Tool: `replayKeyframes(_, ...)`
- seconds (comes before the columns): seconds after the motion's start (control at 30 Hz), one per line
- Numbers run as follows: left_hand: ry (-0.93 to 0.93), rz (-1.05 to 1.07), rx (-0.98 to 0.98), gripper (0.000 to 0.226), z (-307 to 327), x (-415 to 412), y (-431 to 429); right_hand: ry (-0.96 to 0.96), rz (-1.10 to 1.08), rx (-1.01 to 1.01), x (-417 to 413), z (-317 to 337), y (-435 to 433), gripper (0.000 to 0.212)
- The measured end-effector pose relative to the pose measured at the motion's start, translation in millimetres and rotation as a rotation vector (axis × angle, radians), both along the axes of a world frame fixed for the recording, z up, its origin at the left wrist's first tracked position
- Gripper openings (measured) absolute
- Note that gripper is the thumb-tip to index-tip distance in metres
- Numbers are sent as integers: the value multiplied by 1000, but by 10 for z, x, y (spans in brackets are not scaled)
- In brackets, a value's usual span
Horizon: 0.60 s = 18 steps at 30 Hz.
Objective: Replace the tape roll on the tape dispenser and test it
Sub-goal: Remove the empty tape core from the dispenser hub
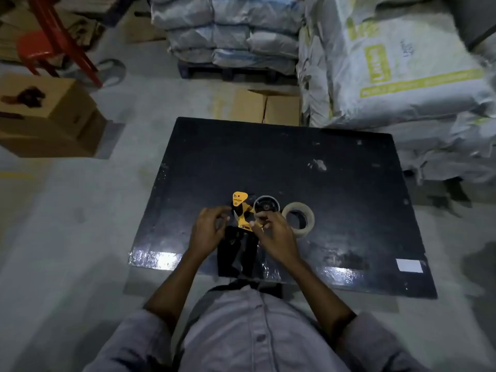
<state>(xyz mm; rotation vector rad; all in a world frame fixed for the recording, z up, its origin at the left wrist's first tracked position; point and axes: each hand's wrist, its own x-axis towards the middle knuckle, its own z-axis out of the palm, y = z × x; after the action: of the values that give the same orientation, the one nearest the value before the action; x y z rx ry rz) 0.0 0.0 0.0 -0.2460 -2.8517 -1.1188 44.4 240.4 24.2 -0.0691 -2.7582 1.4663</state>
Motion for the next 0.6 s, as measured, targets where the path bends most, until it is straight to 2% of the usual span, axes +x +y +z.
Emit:
replayKeyframes(0.07, -22, -25, -9, 31, -5, -73, -5, -17, -24, 43, -31, 34, -53, 44)
replayKeyframes(0.23, -61, -140, -62, 34, -146, -229, 24, -13, -84, 24, -38, -27, -169, 25)
replayKeyframes(0.4, -4, -212, -117, 28, -325, -322, -24, -109, -85, 40, 64, -236, -293, 30)
replayKeyframes(0.6, 3, -263, -122, 27, -426, -395, -51, -128, -80, 144, -10, -294, -245, 31)
